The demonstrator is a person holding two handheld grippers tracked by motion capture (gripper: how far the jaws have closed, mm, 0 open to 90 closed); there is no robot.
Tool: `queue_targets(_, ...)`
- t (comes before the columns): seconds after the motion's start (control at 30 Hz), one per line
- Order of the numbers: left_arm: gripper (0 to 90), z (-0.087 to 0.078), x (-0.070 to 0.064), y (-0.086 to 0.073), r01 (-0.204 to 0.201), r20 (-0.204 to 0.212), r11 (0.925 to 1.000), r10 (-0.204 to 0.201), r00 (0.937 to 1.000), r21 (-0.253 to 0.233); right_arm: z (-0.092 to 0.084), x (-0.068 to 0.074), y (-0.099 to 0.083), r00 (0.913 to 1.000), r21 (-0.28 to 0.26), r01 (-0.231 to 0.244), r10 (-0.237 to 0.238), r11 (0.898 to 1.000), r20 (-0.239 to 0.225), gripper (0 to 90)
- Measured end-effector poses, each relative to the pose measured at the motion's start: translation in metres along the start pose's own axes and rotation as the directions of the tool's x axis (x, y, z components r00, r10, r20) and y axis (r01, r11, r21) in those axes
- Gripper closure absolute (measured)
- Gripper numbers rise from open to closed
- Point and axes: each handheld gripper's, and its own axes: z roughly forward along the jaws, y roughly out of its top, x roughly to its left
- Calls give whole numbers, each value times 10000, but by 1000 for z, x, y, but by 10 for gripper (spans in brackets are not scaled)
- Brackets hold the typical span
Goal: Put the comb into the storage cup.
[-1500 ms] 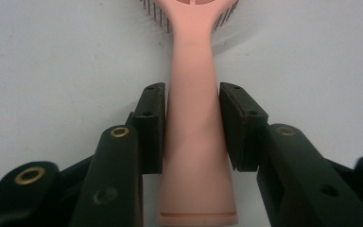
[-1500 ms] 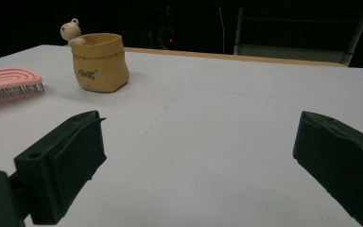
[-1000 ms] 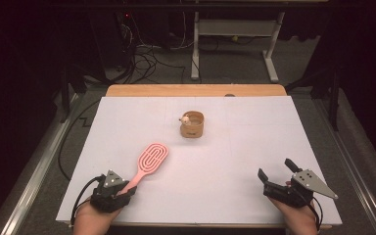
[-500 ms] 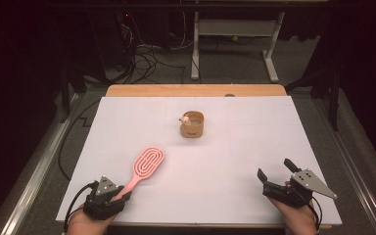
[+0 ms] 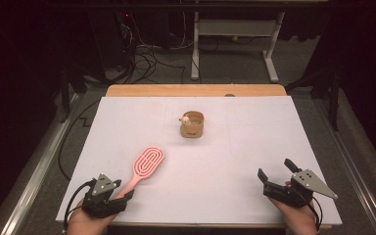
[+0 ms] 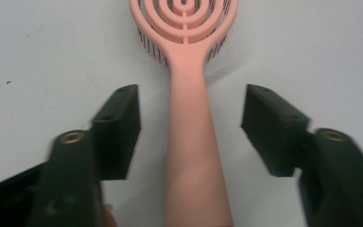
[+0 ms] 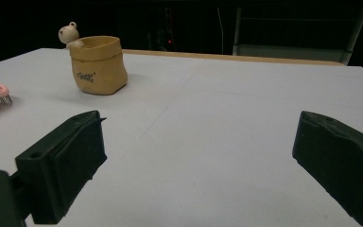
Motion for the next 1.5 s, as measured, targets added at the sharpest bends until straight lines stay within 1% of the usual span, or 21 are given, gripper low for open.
queue_targets(0.03, 344, 0, 0, 0, 0, 0, 10000, 0, 10000, 0, 0, 0, 0, 10000, 0, 0, 0, 10000, 0, 36)
queue_targets(0.17, 343, 0, 1, 3, -40, 191, 9999, 43, 9998, -158, 0, 0, 0, 10000, 3, 0, 0, 10000, 8, 37)
queue_targets(0.2, 272, 1, 1, 3, -17, 204, 9998, 21, 9998, -181, 0, 0, 0, 10000, 4, -4, 4, 10000, 13, 36)
queue_targets(0.27, 260, 2, 2, 5, 2, 192, 9998, 3, 9998, -221, 0, 0, 0, 10000, 4, -2, 2, 10000, 14, 36)
queue_targets(0.3, 235, 3, 3, 5, 15, 218, 9997, -10, 9998, -228, 0, 0, 0, 10000, 7, 3, -3, 10000, 12, 36)
queue_targets(0.33, 174, 4, 4, 7, 37, 222, 9997, -32, 9997, -230, 0, 0, 0, 10000, 8, 2, -2, 10000, 10, 37)
queue_targets(0.37, 174, 5, 5, 8, 64, 186, 9998, -61, 9998, -195, 0, 0, 0, 10000, 8, 2, -2, 10000, 10, 37)
queue_targets(0.43, 112, 5, 8, 11, 172, 119, 9995, -169, 9998, -267, 0, 1, 0, 10000, 20, 1, -1, 10000, 10, 36)
queue_targets(0.5, 87, 5, 10, 15, 305, 153, 9988, -299, 9994, -375, 0, 1, 0, 10000, 40, -39, 39, 10000, 13, 36)
queue_targets(0.57, 3, 6, 12, 19, 362, 167, 9989, -358, 9992, -288, 1, 1, 0, 10000, 36, -13, 13, 10000, 7, 36)
queue_targets(0.77, 0, 10, 11, 30, 251, 290, 9995, -245, 9993, -202, 2, 2, 0, 10000, 4, 62, -62, 10000, -11, 34)
queue_targets(0.8, 0, 10, 11, 33, 262, 335, 9995, -255, 9991, -190, 1, 2, 0, 9998, -177, 102, -105, 9998, -152, 30)
queue_targets(0.87, 0, 10, 11, 35, 257, 321, 9995, -251, 9992, -197, 1, 2, 0, 9998, -219, 133, -137, 9997, -177, 27)
queue_targets(1.03, 0, 9, 14, 46, 223, 218, 9993, -217, 9995, -296, 4, 2, 4, 9988, -291, 472, -476, 9985, -146, 18)
queue_targets(1.1, 0, 8, 14, 52, 50, 251, 9995, -41, 9997, -325, 8, 0, 8, 9981, -192, 591, -594, 9981, -148, 7)
queue_targets(1.17, 0, 9, 12, 58, -272, 331, 9991, 283, 9991, -318, 9, 0, 10, 9968, -172, 786, -789, 9968, -152, 3)
queue_targets(1.2, 0, 10, 10, 62, -354, 404, 9990, 365, 9985, -266, 10, 1, 11, 9951, -167, 972, -974, 9951, -156, 2)
queue_targets(1.3, 0, 13, 5, 68, -509, 475, 9987, 512, 9976, -65, 11, 1, 12, 9960, -279, 847, -854, 9960, -273, 1)
queue_targets(1.4, 0, 18, 2, 70, -350, 452, 9994, 347, 9984, 57, 9, 1, 9, 9965, -239, 768, -775, 9968, -310, 1)
queue_targets(1.43, 0, 21, 2, 70, -83, 567, 9999, 76, 9984, 110, 8, 1, 9, 9968, -240, 719, -727, 9971, -337, 1)
queue_targets(1.5, 0, 22, 2, 70, 31, 558, 9999, -38, 9984, 120, 8, 1, 8, 9968, -247, 699, -708, 9972, -359, 1)
